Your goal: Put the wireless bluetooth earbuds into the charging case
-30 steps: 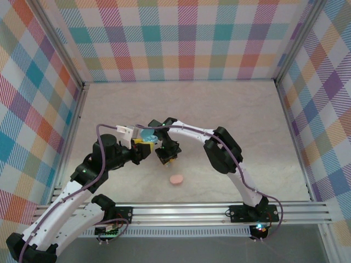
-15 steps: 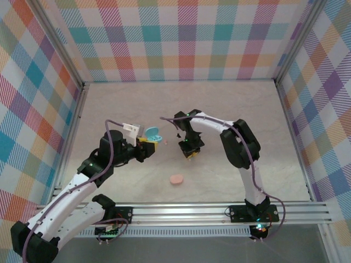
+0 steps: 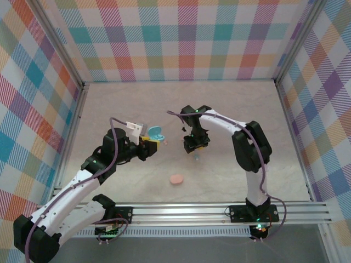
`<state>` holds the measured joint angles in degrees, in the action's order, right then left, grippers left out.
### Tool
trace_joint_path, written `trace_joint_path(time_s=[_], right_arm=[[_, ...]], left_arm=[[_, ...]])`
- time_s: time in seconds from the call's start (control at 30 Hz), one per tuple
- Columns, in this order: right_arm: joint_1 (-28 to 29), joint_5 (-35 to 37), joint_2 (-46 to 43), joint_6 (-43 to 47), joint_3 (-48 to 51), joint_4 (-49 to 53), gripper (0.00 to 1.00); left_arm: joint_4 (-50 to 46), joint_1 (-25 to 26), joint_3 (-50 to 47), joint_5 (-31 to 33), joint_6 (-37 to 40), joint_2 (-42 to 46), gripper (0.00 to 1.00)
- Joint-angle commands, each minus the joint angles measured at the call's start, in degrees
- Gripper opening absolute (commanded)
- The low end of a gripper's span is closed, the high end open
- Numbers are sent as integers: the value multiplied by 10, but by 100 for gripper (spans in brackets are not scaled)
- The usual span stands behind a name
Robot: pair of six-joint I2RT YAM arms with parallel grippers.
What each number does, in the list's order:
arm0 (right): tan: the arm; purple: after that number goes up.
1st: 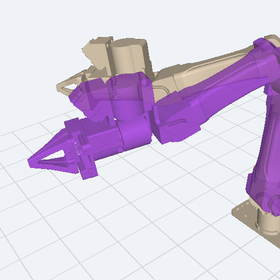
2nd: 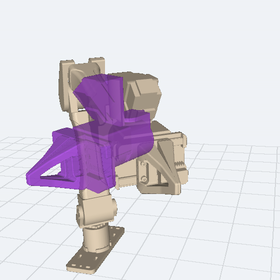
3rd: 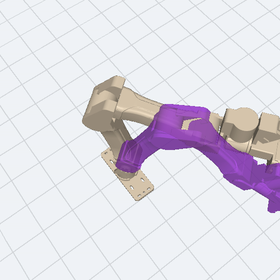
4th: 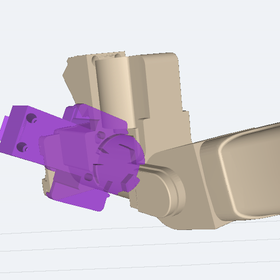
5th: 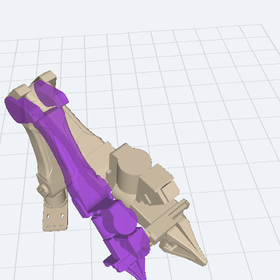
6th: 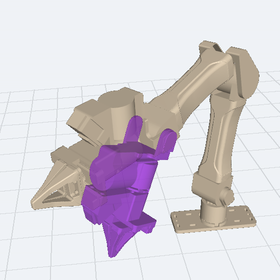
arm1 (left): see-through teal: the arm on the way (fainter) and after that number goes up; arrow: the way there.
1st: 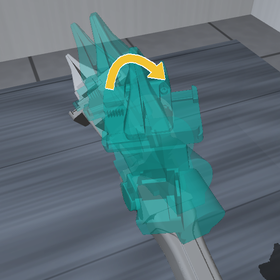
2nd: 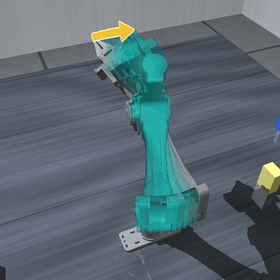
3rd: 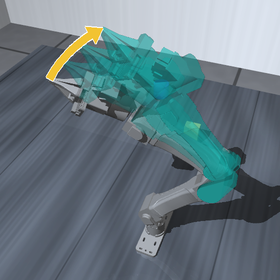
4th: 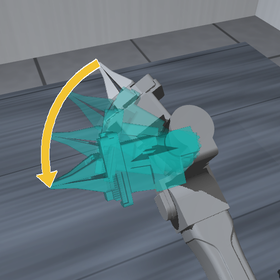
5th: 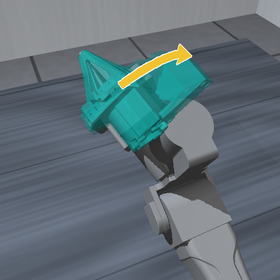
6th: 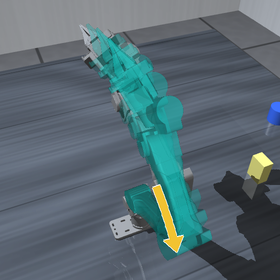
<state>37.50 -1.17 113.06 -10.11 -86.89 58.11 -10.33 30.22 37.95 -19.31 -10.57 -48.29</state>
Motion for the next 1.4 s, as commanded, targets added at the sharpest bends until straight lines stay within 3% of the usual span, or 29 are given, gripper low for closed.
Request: trace_joint_path(time_s=[0.0,0.17,0.3,0.37,0.57,0.77,1.37], right_arm=[[-12,-28,-63,-52,19,-6,51],[-34,-63,-129,-109,103,-74,48],[-65,-156,-144,-129,171,-137,43],[-66,-169,-140,-114,184,-149,41],[-59,-111,-98,-37,153,-108,38],[-54,-73,-69,-20,146,-104,36],[-17,-83,-26,-13,132,-103,34]], left_arm=[[24,-4,21,-19,14,-6,0],[37,-4,24,-31,17,-26,0],[56,-4,25,-40,14,-45,0],[63,-4,26,-45,13,-53,0],[71,-4,27,-55,11,-67,0],[69,-4,25,-46,11,-66,0],[62,-4,23,-43,12,-67,0]])
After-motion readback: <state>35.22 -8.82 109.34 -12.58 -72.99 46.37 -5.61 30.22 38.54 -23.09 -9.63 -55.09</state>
